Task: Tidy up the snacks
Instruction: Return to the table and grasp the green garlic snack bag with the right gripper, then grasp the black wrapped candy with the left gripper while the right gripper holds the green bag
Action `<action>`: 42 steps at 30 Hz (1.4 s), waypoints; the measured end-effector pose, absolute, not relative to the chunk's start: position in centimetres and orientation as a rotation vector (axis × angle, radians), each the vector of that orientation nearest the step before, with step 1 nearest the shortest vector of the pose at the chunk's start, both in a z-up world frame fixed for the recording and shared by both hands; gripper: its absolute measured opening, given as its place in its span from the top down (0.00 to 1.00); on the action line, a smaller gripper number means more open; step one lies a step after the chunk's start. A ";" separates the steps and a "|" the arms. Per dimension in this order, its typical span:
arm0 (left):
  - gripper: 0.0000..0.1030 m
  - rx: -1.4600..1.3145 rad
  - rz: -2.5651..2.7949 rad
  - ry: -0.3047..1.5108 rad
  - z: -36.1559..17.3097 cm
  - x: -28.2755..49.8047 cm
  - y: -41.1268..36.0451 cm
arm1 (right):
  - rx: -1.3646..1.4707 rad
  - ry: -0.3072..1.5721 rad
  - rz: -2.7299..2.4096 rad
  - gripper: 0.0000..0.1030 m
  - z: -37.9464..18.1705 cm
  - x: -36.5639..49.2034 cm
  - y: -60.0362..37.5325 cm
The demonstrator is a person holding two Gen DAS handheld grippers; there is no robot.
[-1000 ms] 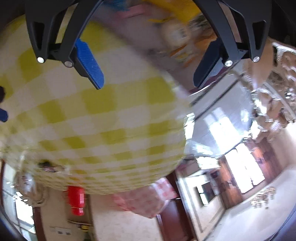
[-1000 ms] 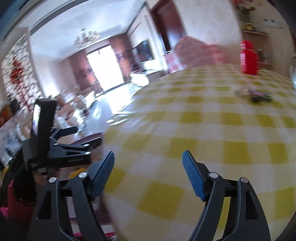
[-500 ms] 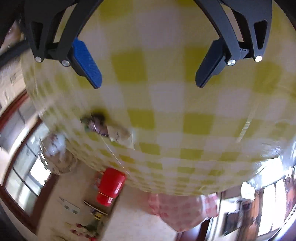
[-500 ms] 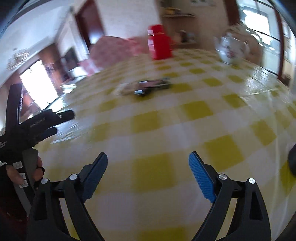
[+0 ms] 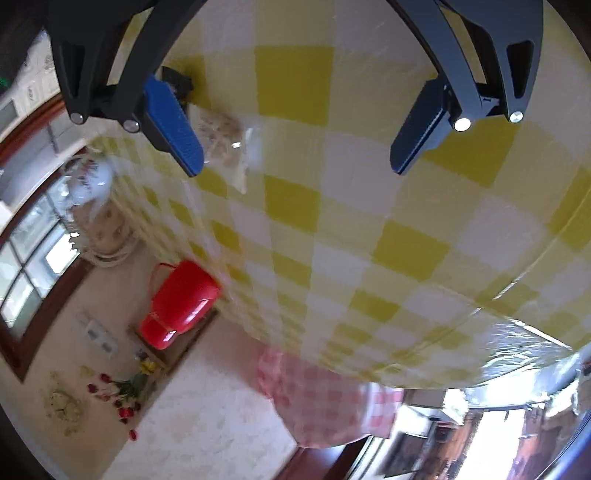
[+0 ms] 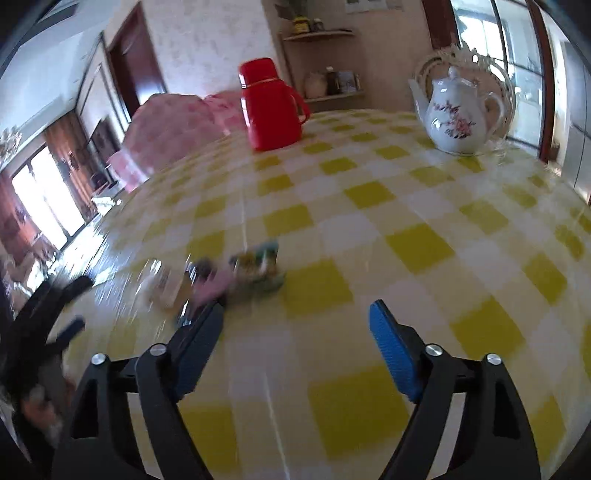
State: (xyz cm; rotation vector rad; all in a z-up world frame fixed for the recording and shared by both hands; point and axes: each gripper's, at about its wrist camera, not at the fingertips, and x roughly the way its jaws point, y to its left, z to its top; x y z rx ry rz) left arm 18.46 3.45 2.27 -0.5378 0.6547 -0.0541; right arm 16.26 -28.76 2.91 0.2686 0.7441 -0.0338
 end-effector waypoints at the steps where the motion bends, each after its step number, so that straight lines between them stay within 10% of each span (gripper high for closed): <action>1: 0.02 -0.545 -0.051 0.656 2.2 18.5 3.6 | 0.260 0.756 -0.041 0.25 2.6 18.1 -28.4; 12: 0.02 -0.582 -0.059 0.708 1.7 18.8 3.9 | -0.026 0.935 -0.051 0.29 -0.4 24.2 -22.5; 16: 0.02 -0.555 -0.081 0.730 1.5 18.9 3.6 | -0.006 0.915 -0.016 0.64 -0.2 22.7 -23.0; 42: 0.02 -0.100 -0.287 0.912 0.5 18.9 -8.7 | 0.203 0.843 0.101 0.64 1.9 7.0 -26.2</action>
